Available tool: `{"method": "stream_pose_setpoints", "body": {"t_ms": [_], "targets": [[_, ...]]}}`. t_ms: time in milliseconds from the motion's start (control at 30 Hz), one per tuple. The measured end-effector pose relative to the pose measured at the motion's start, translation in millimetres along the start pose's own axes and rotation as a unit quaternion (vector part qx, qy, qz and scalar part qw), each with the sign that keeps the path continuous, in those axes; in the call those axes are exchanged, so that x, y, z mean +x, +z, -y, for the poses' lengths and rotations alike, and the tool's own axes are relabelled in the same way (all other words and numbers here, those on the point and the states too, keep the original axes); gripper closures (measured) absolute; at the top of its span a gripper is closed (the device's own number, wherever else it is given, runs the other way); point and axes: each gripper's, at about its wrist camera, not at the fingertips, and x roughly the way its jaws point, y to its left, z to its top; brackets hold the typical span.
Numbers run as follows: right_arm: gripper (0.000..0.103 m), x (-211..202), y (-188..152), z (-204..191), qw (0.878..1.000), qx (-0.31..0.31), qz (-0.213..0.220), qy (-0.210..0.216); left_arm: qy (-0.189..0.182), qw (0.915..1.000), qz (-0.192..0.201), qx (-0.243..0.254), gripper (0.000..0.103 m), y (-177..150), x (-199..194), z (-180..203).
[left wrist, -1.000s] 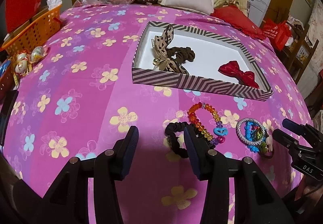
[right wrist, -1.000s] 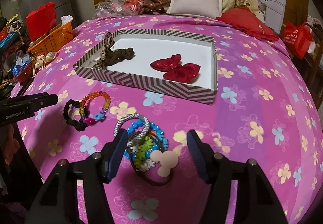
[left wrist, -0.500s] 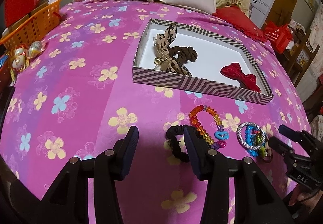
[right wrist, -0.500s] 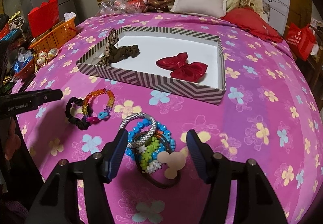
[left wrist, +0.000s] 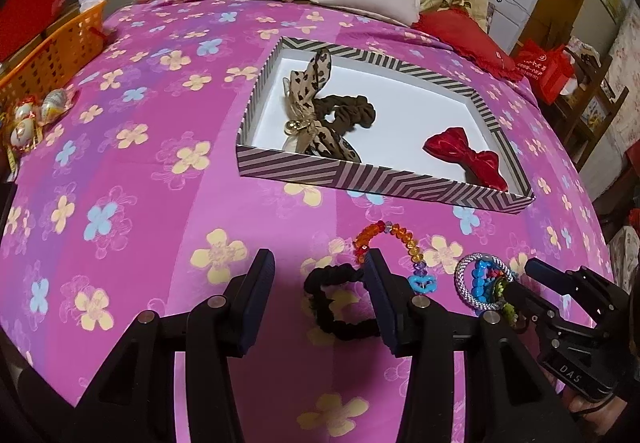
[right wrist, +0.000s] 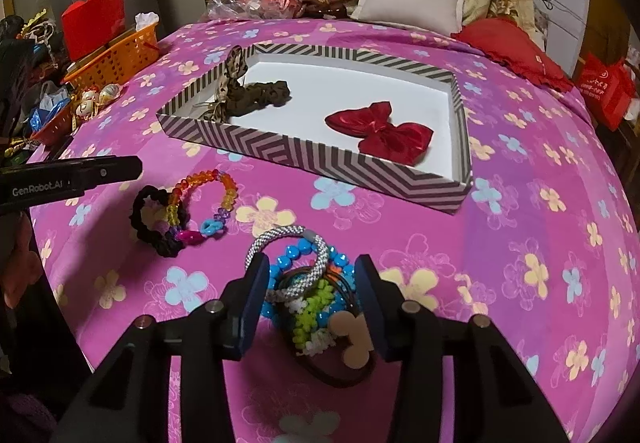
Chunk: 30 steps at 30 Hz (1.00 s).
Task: Organize jewelry
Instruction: 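Grasp the silver braided bangle with the right gripper while the left grasps the orange beaded bracelet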
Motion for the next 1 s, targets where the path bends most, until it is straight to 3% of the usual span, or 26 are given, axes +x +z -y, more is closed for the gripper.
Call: {"method": "stream_pose_setpoints", "body": {"t_ms": [667, 1000], "targets": [[0.058, 1, 0, 1, 1.000, 0.011, -0.002, 0.012, -0.001, 1.0000, -0.005, 0.007, 0.075, 3, 4, 4], [0.058, 4, 1, 0, 1.000, 0.007, -0.005, 0.012, -0.025, 0.9988, -0.037, 0.020, 0.075, 20, 23, 15]]}}
